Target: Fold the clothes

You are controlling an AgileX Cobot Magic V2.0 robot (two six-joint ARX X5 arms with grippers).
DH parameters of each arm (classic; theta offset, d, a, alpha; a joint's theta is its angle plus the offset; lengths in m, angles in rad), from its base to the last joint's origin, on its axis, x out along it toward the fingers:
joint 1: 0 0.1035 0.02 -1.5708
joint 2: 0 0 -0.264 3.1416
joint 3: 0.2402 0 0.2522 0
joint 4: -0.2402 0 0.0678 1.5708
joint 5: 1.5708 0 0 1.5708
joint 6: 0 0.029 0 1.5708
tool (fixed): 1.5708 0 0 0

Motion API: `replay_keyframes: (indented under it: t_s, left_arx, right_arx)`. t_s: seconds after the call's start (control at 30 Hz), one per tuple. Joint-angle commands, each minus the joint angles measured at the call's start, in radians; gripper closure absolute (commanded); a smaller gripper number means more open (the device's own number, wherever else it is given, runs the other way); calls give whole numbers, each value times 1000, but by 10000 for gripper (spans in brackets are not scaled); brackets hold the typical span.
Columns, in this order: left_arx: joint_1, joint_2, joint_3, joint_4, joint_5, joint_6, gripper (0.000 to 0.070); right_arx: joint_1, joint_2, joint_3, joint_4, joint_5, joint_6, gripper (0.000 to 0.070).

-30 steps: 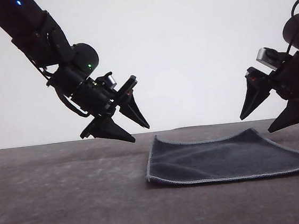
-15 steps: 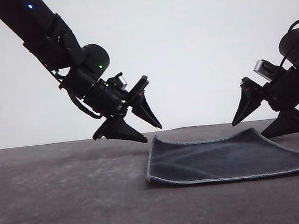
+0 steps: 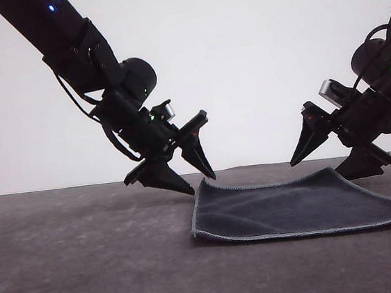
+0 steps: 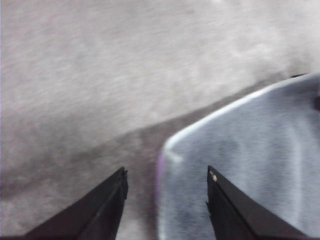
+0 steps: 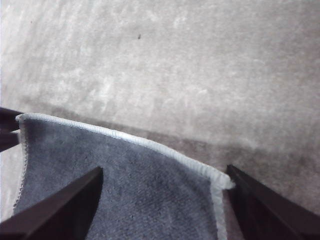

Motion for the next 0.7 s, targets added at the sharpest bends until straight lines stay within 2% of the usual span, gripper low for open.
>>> replay_keyframes:
  t_s: [0.0,0.2,0.3,0.4,0.47,0.53,0.63,0.67]
  left_arx:
    - [-6,38,25,13,-4,4,391]
    - [-13,57,25,14,7,4,392]
    - [-17,57,25,29,41,0,393]
    - [-17,57,25,38,76,-8,436]
    - [-19,57,25,34,75,-6,536]
    - [-22,57,25,33,75,-3,665]
    - [-22,57,25,37,70,-2,700]
    - [-22,57,25,36,68,-1,700]
  right_arx:
    - [3,28,19,6,-3,10,216]
    - [3,28,19,9,-1,9,220]
    - [3,28,19,7,-1,8,237]
    - [3,28,19,6,-1,8,339]
    - [3,28,19,6,1,7,431]
    - [3,28,19,4,7,3,548]
    - [3,28,19,-8,33,-6,697]
    - [2,28,19,-16,39,-11,700]
